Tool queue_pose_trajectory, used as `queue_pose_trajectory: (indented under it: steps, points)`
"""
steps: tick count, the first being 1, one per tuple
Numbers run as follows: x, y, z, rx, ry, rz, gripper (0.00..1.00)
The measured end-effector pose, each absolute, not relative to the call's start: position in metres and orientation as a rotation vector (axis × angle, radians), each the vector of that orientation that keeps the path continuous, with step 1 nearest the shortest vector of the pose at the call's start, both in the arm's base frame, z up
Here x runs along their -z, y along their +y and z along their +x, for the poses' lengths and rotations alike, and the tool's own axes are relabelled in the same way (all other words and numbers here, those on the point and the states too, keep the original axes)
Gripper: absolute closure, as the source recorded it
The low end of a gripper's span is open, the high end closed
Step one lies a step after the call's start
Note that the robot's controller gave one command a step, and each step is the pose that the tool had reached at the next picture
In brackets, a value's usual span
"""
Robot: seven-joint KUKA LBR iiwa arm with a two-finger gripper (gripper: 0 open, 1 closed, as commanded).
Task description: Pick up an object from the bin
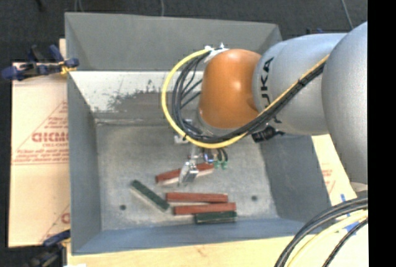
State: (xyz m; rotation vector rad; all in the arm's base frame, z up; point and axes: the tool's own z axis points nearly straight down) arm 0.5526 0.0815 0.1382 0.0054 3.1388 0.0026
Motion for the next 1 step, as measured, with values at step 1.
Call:
queue_pose_trajectory:
  steps: [1]
  points:
    - [-0.1382, 0.0815, 0.5526, -0.003, 3.139, 0.006, 0.0]
